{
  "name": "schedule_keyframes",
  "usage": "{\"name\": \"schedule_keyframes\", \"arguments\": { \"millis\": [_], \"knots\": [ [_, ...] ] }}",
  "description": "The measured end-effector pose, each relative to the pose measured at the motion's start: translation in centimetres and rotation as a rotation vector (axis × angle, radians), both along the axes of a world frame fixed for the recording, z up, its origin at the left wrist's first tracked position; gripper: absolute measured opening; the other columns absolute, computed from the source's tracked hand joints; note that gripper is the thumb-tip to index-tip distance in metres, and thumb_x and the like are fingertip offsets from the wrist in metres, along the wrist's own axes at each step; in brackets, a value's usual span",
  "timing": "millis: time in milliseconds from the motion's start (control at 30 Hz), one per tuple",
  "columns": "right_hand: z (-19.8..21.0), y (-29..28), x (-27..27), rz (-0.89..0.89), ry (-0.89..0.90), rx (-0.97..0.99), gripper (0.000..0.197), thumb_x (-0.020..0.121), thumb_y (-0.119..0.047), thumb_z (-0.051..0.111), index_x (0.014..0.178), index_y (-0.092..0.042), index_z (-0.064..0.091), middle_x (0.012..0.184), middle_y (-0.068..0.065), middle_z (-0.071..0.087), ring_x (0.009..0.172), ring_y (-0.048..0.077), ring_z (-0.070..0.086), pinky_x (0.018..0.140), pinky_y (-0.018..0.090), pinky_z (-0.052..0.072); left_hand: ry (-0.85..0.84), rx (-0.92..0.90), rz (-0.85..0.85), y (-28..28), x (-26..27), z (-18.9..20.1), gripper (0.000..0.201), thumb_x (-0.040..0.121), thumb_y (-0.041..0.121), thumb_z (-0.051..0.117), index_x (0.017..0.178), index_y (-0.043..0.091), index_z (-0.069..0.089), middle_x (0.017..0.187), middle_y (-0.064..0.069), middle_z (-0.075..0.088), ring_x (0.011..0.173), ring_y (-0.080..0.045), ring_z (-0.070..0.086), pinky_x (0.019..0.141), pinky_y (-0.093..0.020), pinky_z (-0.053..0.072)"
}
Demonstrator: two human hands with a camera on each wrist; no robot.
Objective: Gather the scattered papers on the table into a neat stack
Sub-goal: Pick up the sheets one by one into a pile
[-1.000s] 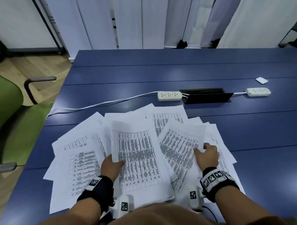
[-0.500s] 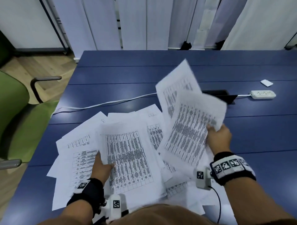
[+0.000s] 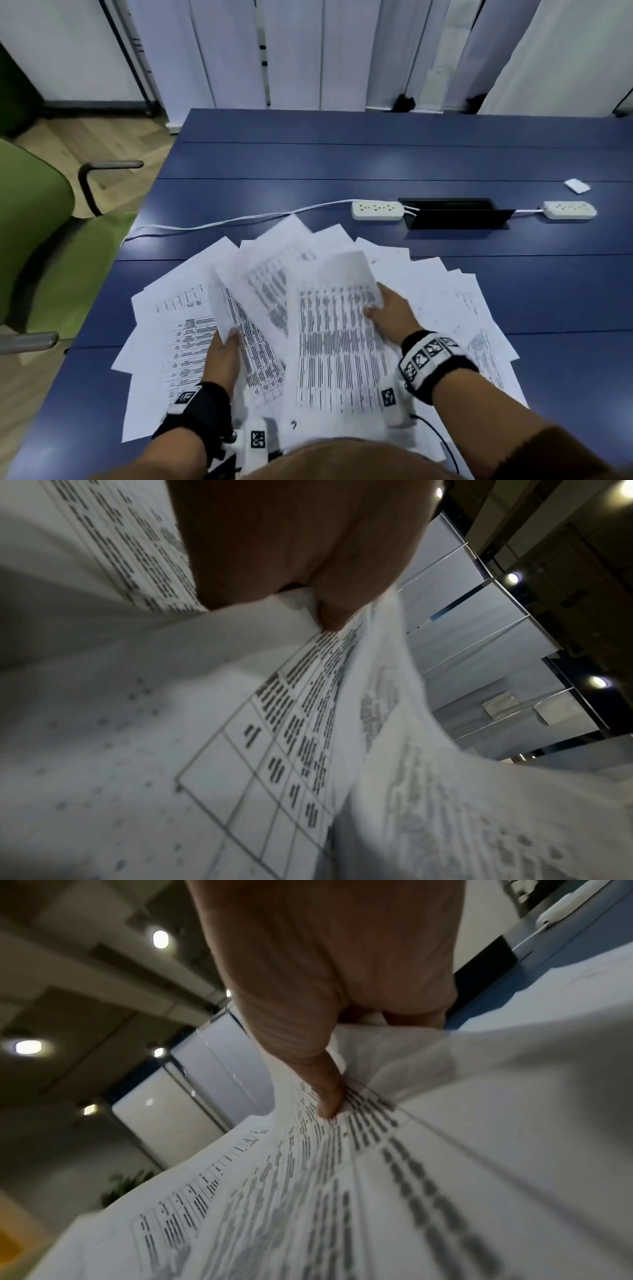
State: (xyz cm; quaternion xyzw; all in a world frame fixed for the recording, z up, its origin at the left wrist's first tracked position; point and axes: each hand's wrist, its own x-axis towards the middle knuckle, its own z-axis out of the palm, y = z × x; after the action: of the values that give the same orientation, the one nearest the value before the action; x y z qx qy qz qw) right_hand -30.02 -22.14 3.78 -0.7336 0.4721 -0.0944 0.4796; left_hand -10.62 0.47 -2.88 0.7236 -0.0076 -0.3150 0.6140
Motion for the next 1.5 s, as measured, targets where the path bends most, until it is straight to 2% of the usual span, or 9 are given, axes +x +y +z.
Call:
{"name": "schedule_keyframes", "arguments": {
  "millis": [233, 367, 467, 633, 900, 1033, 1200, 1400, 1500],
  "knots": [
    [-2.7, 1.7, 1.2, 0.28, 0.283, 0.011, 0.026, 0.096, -0.034, 0.055, 0.101, -0.011, 0.065, 0.089, 0.006, 0.063, 0.078, 0.02, 0.056, 0.066, 0.025, 0.041, -0.083, 0.204, -0.086, -0.7, 0.7, -0.2, 0.052, 0.093, 0.036, 0.062, 0.131, 0.0, 0.053, 0.126, -0.014, 0.061, 0.113, -0.031, 0.058, 0.098, -0.038, 0.045],
    [-2.4, -0.3, 1.2, 0.114, 0.337, -0.233, 0.03, 0.097, -0.024, 0.05, 0.07, -0.012, 0.058, 0.061, 0.002, 0.054, 0.07, 0.027, 0.06, 0.059, 0.029, 0.04, -0.066, 0.32, -0.119, -1.2, 1.7, -0.2, 0.024, 0.097, 0.021, 0.057, 0.094, -0.003, 0.055, 0.086, -0.017, 0.059, 0.083, -0.031, 0.058, 0.072, -0.033, 0.044],
    [-2.0, -0.9, 2.2, -0.02, 0.271, -0.206, 0.022, 0.095, -0.021, 0.053, 0.084, -0.006, 0.065, 0.069, 0.006, 0.058, 0.07, 0.025, 0.058, 0.061, 0.026, 0.039, -0.057, 0.335, -0.167, -1.0, 2.2, 0.0, 0.025, 0.097, 0.018, 0.058, 0.076, 0.006, 0.05, 0.071, -0.011, 0.052, 0.067, -0.023, 0.05, 0.064, -0.03, 0.039],
    [-3.0, 2.0, 4.7, 0.083, 0.137, 0.045, 0.025, 0.096, -0.024, 0.055, 0.105, -0.004, 0.066, 0.093, 0.012, 0.066, 0.082, 0.025, 0.062, 0.069, 0.026, 0.044, -0.011, 0.124, -0.191, -1.2, 1.9, -0.3, 0.083, 0.077, 0.064, 0.066, 0.138, 0.011, 0.05, 0.133, 0.0, 0.056, 0.125, -0.021, 0.051, 0.112, -0.044, 0.035],
    [-4.5, -0.3, 2.3, -0.437, 0.036, 0.004, 0.025, 0.083, -0.031, 0.073, 0.1, -0.016, 0.063, 0.11, 0.012, 0.063, 0.099, 0.027, 0.058, 0.086, 0.035, 0.047, 0.036, 0.193, -0.227, -0.5, 1.3, -1.3, 0.018, 0.083, 0.019, 0.075, 0.084, 0.007, 0.063, 0.086, -0.022, 0.067, 0.079, -0.033, 0.062, 0.076, -0.043, 0.052],
    [-4.4, -1.8, -1.7, -0.374, 0.528, -0.138, 0.062, 0.079, -0.05, 0.071, 0.125, -0.014, 0.05, 0.129, 0.013, 0.046, 0.122, 0.034, 0.042, 0.096, 0.048, 0.041, 0.098, 0.133, -0.224, 0.2, 1.8, -1.6, 0.01, 0.091, 0.019, 0.067, 0.093, 0.013, 0.059, 0.102, -0.015, 0.065, 0.1, -0.031, 0.06, 0.095, -0.043, 0.044],
    [-4.5, -2.0, -3.0, -0.241, 0.177, 0.14, 0.06, 0.088, -0.029, 0.068, 0.135, -0.002, 0.044, 0.132, 0.013, 0.054, 0.125, 0.029, 0.049, 0.102, 0.033, 0.039, 0.157, 0.044, -0.158, 0.4, 1.7, -2.1, 0.038, 0.093, 0.019, 0.064, 0.126, 0.006, 0.05, 0.128, -0.015, 0.055, 0.127, -0.032, 0.048, 0.108, -0.044, 0.032],
    [-4.4, -2.7, -3.0, -0.44, -0.025, 0.047, 0.021, 0.091, -0.011, 0.061, 0.102, 0.006, 0.059, 0.105, 0.017, 0.067, 0.098, 0.03, 0.064, 0.074, 0.025, 0.054, 0.227, 0.08, -0.083, 0.5, 1.7, -2.3, 0.033, 0.089, 0.02, 0.068, 0.11, -0.003, 0.059, 0.116, -0.014, 0.063, 0.123, -0.03, 0.049, 0.102, -0.037, 0.034],
    [-2.0, -3.0, -3.2, -0.681, -0.159, -0.028, 0.039, 0.093, -0.013, 0.059, 0.128, 0.003, 0.052, 0.128, 0.014, 0.058, 0.124, 0.035, 0.052, 0.102, 0.035, 0.041, 0.216, 0.085, -0.025, 0.6, 1.7, -2.1, 0.059, 0.088, 0.024, 0.069, 0.132, -0.01, 0.047, 0.138, -0.021, 0.052, 0.131, -0.035, 0.045, 0.108, -0.041, 0.03]
  ]
}}
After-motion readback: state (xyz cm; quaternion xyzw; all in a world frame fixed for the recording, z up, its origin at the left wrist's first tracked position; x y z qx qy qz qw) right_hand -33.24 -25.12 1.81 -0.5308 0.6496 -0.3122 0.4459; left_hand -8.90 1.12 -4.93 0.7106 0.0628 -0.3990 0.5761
